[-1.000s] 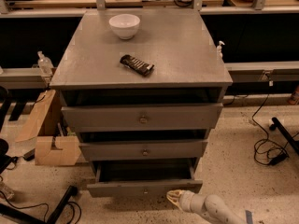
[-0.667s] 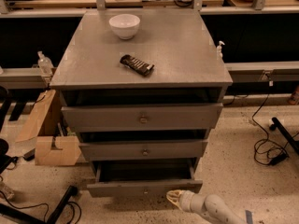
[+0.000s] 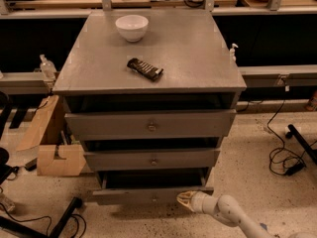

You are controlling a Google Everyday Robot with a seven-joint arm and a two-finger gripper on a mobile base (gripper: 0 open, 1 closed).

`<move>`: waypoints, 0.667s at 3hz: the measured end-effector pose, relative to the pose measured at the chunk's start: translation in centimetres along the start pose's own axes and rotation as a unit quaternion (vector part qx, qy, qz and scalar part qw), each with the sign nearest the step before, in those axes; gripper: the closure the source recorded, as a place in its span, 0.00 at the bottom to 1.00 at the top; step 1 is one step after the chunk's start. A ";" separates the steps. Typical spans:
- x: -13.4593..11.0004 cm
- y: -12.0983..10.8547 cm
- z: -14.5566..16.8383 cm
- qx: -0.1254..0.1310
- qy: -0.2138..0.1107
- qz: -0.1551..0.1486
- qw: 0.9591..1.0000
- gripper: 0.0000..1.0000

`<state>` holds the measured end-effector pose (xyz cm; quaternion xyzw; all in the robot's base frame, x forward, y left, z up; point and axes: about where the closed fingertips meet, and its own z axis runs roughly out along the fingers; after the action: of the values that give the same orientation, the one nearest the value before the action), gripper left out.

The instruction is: Close bottom drawer

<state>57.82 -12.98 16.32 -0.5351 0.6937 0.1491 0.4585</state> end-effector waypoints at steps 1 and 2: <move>-0.4 -1.9 0.1 0.006 -0.003 -0.006 1.000 1.00; -0.3 -3.0 0.4 0.010 -0.004 -0.006 1.000 1.00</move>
Offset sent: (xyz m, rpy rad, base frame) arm 0.2585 -0.0589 0.0118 0.0352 -0.1045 -0.0995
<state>60.67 -13.69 17.16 -0.5338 0.6901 0.1423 0.4676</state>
